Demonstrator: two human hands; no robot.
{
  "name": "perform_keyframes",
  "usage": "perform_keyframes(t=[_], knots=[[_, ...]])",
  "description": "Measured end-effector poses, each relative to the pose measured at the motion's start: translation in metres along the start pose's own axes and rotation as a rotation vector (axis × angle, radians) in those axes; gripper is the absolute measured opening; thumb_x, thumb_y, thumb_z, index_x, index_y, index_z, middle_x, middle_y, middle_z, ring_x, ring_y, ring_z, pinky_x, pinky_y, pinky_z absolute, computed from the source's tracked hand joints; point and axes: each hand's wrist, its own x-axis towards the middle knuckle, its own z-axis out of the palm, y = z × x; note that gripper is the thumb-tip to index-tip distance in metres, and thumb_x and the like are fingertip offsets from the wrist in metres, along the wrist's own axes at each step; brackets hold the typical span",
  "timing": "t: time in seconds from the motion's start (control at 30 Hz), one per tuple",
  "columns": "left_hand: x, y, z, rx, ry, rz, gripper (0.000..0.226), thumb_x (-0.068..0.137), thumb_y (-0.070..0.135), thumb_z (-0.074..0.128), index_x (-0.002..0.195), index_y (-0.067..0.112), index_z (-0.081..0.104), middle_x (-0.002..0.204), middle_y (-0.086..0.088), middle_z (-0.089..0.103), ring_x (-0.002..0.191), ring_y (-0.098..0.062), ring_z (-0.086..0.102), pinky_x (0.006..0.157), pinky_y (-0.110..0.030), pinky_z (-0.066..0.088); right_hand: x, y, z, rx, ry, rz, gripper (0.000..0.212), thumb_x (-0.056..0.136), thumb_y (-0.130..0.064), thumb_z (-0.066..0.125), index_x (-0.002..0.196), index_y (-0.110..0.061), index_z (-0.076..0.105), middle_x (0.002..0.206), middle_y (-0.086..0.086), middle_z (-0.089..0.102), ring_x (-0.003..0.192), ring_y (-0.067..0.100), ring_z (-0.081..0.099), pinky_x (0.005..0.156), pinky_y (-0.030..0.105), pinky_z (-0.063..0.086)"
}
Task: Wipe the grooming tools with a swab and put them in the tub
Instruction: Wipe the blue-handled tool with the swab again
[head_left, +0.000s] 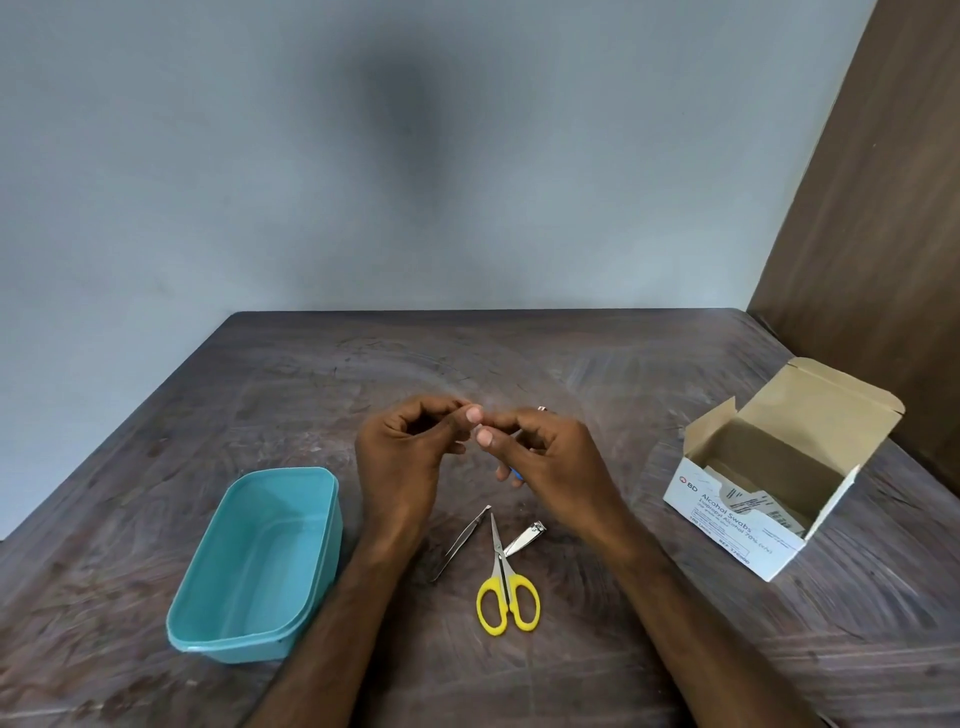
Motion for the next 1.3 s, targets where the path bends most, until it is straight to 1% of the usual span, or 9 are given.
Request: perform_keyframes(t=[0.07,0.13,0.23,0.47,0.7,0.83,1.0,1.13,1.3], knots=[[0.001,0.001,-0.001,-0.022,0.006,-0.005,0.007,0.079,0.005,0.077,0.085,0.003,0.076,0.075,-0.004,0.075,0.068,-0.013,0.069,0.061,-0.026,0.058,0.001,0.000,0.000,0.006,-0.035,0.025,0.006,0.091,-0.031,0.070,0.091,-0.032,0.076,0.076,-0.004,0.073,0.059,0.017,0.066,0.057,0.038,0.054],[0.002,0.002,-0.001,-0.045,0.009,-0.013,0.006,0.078,0.002,0.076,0.084,0.001,0.075,0.074,-0.005,0.074,0.067,-0.012,0.068,0.061,-0.023,0.056,0.002,-0.002,-0.001,0.057,-0.083,0.068,0.010,0.093,-0.032,0.067,0.088,-0.027,0.075,0.070,0.001,0.068,0.057,0.017,0.062,0.056,0.040,0.052],[0.003,0.001,-0.001,-0.066,0.002,-0.012,0.005,0.079,0.001,0.075,0.081,0.006,0.075,0.073,-0.003,0.074,0.066,-0.012,0.066,0.061,-0.022,0.056,0.003,-0.008,-0.004,0.167,-0.164,0.158,0.015,0.098,-0.021,0.062,0.087,-0.015,0.072,0.067,0.001,0.065,0.054,0.015,0.056,0.053,0.033,0.048],[0.005,-0.002,-0.001,-0.120,-0.024,-0.044,0.013,0.082,0.000,0.071,0.086,0.012,0.075,0.074,-0.001,0.075,0.070,-0.014,0.069,0.067,-0.028,0.059,0.001,-0.014,-0.011,0.273,-0.247,0.260,0.023,0.097,-0.025,0.060,0.095,-0.004,0.070,0.067,0.006,0.061,0.054,0.015,0.052,0.046,0.029,0.038],[0.007,-0.005,-0.004,-0.175,-0.010,-0.075,0.014,0.085,0.001,0.067,0.093,0.010,0.076,0.089,-0.008,0.077,0.076,-0.024,0.072,0.075,-0.038,0.060,0.001,-0.012,-0.012,0.282,-0.218,0.288,0.018,0.095,-0.026,0.063,0.095,-0.011,0.074,0.066,0.004,0.060,0.052,0.015,0.051,0.046,0.028,0.040],[0.009,-0.006,-0.005,-0.194,0.029,-0.079,0.015,0.087,0.002,0.065,0.095,0.011,0.075,0.087,-0.006,0.077,0.080,-0.023,0.073,0.074,-0.035,0.061,0.001,-0.012,-0.011,0.256,-0.215,0.285,0.016,0.096,-0.024,0.064,0.090,-0.013,0.074,0.064,0.002,0.059,0.050,0.014,0.051,0.045,0.027,0.040],[0.010,-0.003,-0.003,-0.360,0.110,-0.168,0.013,0.085,0.003,0.065,0.095,0.007,0.073,0.083,-0.002,0.077,0.077,-0.017,0.073,0.071,-0.030,0.062,0.002,-0.011,-0.011,0.213,-0.171,0.284,0.014,0.095,-0.022,0.066,0.088,-0.015,0.075,0.062,0.000,0.061,0.048,0.012,0.051,0.043,0.024,0.039],[0.005,-0.001,0.002,-0.277,0.098,-0.138,0.016,0.086,0.010,0.070,0.101,0.007,0.074,0.086,-0.008,0.077,0.079,-0.022,0.074,0.068,-0.029,0.061,0.002,-0.008,-0.010,0.140,-0.075,0.247,0.016,0.092,-0.023,0.069,0.090,-0.009,0.075,0.060,-0.002,0.063,0.047,0.011,0.051,0.042,0.023,0.037],[0.005,-0.001,0.000,-0.221,0.090,-0.123,0.018,0.083,0.003,0.072,0.100,0.005,0.073,0.079,-0.011,0.076,0.073,-0.024,0.074,0.063,-0.026,0.060,0.002,-0.005,-0.009,0.096,-0.050,0.212,0.013,0.090,-0.025,0.072,0.088,-0.013,0.076,0.061,-0.001,0.065,0.049,0.011,0.053,0.042,0.020,0.039]])
